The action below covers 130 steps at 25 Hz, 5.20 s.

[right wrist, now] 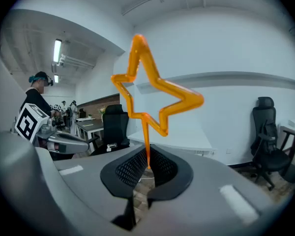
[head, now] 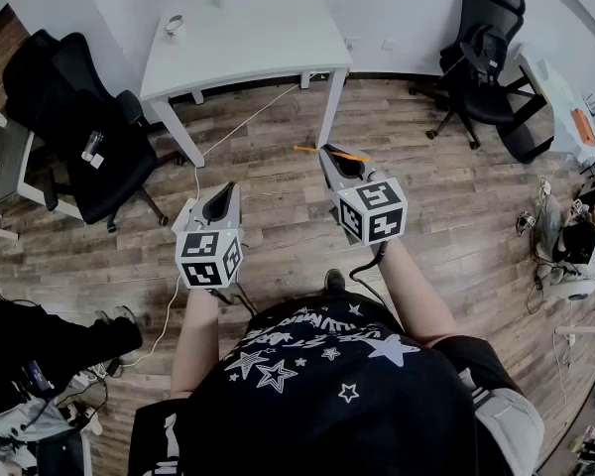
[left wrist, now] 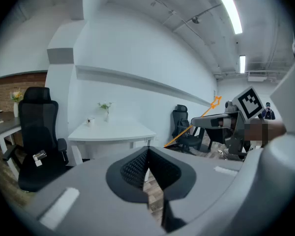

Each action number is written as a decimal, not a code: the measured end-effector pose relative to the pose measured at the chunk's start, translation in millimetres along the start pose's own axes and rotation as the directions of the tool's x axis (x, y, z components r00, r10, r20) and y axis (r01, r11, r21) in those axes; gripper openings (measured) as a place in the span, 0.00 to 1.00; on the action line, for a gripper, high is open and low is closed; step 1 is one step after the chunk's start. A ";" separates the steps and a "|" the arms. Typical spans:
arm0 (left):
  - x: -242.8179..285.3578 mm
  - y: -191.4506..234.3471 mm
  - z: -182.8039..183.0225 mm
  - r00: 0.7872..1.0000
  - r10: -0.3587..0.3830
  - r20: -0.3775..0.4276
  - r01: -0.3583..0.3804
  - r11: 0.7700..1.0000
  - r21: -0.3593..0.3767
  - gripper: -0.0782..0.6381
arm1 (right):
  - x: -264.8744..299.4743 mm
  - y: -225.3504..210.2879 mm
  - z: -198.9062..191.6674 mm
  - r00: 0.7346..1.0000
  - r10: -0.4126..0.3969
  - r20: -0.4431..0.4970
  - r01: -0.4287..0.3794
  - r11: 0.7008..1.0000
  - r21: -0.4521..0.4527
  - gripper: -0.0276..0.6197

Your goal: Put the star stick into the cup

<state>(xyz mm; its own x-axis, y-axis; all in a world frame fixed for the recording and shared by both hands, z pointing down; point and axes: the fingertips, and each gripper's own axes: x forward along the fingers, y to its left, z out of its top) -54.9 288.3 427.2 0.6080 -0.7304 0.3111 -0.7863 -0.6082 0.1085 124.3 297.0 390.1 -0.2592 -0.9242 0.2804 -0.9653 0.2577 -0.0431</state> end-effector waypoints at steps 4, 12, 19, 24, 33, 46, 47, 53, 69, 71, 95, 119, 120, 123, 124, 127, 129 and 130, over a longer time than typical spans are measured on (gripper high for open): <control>-0.3 16.8 9.4 0.999 0.022 0.029 -0.022 1.000 0.002 0.11 | 9.3 8.3 1.4 1.000 -0.002 0.006 0.002 1.000 0.003 0.09; -7.7 32.2 1.1 1.000 0.009 0.013 -0.009 1.000 0.005 0.11 | 12.5 21.5 -22.6 0.999 -0.013 -0.038 0.014 0.999 0.032 0.09; -0.4 45.7 -16.5 1.000 0.006 -0.003 -0.006 1.000 -0.017 0.11 | 8.1 21.9 -45.1 0.998 0.026 -0.057 -0.024 0.999 0.028 0.09; 16.7 84.2 -9.7 0.997 0.078 0.003 -0.078 0.996 -0.051 0.11 | 47.5 2.0 -41.9 0.998 0.038 -0.053 -0.036 0.999 0.037 0.09; 118.3 146.2 5.7 0.987 0.152 -0.044 -0.155 0.985 -0.074 0.11 | 187.8 -62.3 -33.6 0.993 0.086 -0.076 -0.082 0.995 0.057 0.09; 288.5 185.5 64.9 0.984 0.137 -0.115 -0.145 0.988 -0.059 0.11 | 361.2 -166.7 17.0 0.984 0.156 -0.086 -0.144 0.981 0.128 0.09; 296.6 188.3 68.8 0.984 0.140 -0.113 -0.148 0.987 -0.061 0.11 | 370.4 -170.4 19.6 0.982 0.165 -0.087 -0.153 0.980 0.128 0.09; 326.4 193.7 70.9 0.981 0.148 -0.128 -0.163 0.980 -0.117 0.11 | 404.7 -179.2 26.2 0.969 0.225 -0.104 -0.214 0.971 0.106 0.09; 337.2 302.1 87.3 0.963 0.254 -0.092 -0.266 0.951 -0.160 0.11 | 513.5 -136.1 70.6 0.949 0.305 -0.080 -0.301 0.952 0.057 0.09; 345.8 319.8 94.6 0.964 0.254 -0.077 -0.263 0.952 -0.153 0.11 | 530.6 -133.0 80.8 0.948 0.310 -0.069 -0.307 0.951 0.047 0.09; 409.3 526.4 155.1 0.973 0.231 -0.011 -0.230 0.957 -0.179 0.11 | 748.2 -24.0 185.9 0.930 0.363 -0.050 -0.365 0.929 -0.061 0.09; 444.6 585.1 125.4 0.989 0.127 -0.075 -0.140 0.966 -0.218 0.11 | 844.9 10.3 111.9 0.909 0.321 -0.265 -0.333 0.943 -0.001 0.09; 446.2 585.5 124.5 0.989 0.127 -0.077 -0.141 0.965 -0.220 0.11 | 845.6 10.2 109.1 0.906 0.327 -0.269 -0.338 0.941 0.004 0.09; 451.2 586.7 122.5 0.988 0.130 -0.084 -0.146 0.963 -0.226 0.11 | 848.9 9.4 106.0 0.903 0.342 -0.259 -0.351 0.936 0.012 0.09; 452.5 586.8 121.4 0.987 0.132 -0.087 -0.149 0.962 -0.227 0.11 | 849.9 8.1 106.1 0.906 0.341 -0.251 -0.349 0.937 0.013 0.09; 454.6 585.0 118.0 0.986 0.138 -0.097 -0.157 0.960 -0.232 0.11 | 850.6 3.0 104.7 0.913 0.333 -0.236 -0.337 0.941 0.024 0.10; 454.7 582.6 116.9 0.984 0.143 -0.102 -0.164 0.958 -0.234 0.11 | 849.2 1.6 102.1 0.912 0.336 -0.236 -0.339 0.940 0.027 0.16; 454.3 581.1 116.4 0.984 0.147 -0.103 -0.168 0.957 -0.236 0.11 | 848.0 1.3 100.4 0.910 0.339 -0.237 -0.343 0.939 0.027 0.22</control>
<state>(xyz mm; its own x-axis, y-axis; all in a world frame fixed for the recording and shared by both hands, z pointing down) -222.8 -433.1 521.8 0.4709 -0.7759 0.4197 -0.8807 -0.3862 0.2742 -99.9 -514.7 531.6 -0.5557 -0.6869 0.4683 -0.8184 0.5511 -0.1628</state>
